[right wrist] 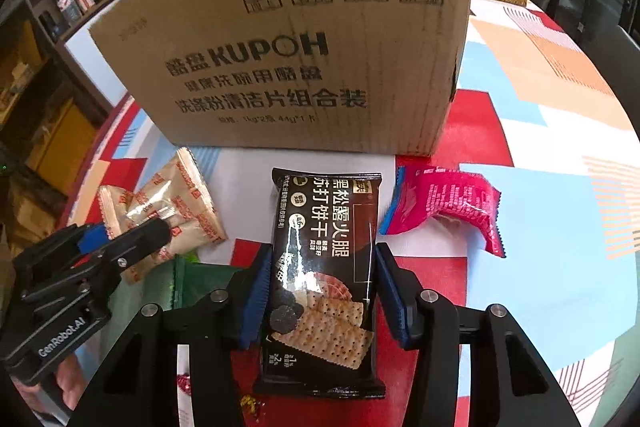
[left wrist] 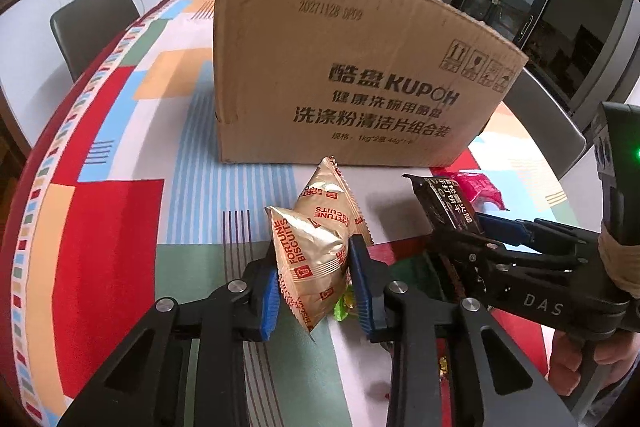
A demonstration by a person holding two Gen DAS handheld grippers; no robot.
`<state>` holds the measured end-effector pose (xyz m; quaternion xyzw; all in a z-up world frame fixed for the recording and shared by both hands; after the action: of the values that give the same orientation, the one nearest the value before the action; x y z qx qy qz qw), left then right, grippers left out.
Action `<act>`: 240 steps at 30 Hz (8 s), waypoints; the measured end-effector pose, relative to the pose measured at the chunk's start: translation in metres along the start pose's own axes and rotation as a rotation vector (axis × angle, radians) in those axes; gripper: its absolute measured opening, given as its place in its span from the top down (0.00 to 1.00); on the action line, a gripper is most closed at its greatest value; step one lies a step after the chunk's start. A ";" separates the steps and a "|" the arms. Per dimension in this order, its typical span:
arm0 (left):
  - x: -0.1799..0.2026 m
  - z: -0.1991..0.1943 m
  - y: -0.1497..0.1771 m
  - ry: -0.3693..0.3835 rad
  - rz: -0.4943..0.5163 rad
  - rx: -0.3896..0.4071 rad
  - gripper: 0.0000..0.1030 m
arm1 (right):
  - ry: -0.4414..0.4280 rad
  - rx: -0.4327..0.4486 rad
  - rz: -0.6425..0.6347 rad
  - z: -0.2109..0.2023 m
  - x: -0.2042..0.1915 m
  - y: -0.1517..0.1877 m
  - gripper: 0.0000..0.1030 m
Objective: Organize snacks
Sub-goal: 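Carry the cookie bag and cracker pack into the box and open both tools, then move both open tools back toward the green packets on the table, then grasp the yellow-green packet with the left tool while the right tool grasps the dark green packet, then carry both packets into the box and open both tools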
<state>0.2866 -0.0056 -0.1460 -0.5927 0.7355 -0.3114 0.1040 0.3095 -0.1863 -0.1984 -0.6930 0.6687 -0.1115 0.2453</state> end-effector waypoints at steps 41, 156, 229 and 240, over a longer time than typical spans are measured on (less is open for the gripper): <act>0.069 -0.125 -0.118 -0.037 0.174 0.422 0.70 | -0.051 0.415 -0.043 -0.147 0.001 -0.096 0.51; 0.031 0.036 0.021 0.156 0.469 -0.236 0.48 | -0.154 -0.247 -0.747 0.037 -0.054 0.014 0.36; 0.070 -0.114 -0.155 -0.017 0.256 0.407 0.80 | -0.125 0.434 -0.195 -0.157 -0.006 -0.148 0.56; 0.037 -0.062 -0.182 -0.031 0.159 0.283 0.80 | -0.107 0.373 -0.185 -0.120 -0.009 -0.190 0.56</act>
<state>0.3910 -0.0386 0.0170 -0.5168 0.7272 -0.3934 0.2219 0.4165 -0.2027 -0.0014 -0.6991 0.5558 -0.2185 0.3933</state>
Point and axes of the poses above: each gripper's, at about its wrist camera, not at the fingertips, and z roughly the way its jaws point, x to its right, y to its underside, the point moved 5 cm from there along z, roughly the way its jaws point
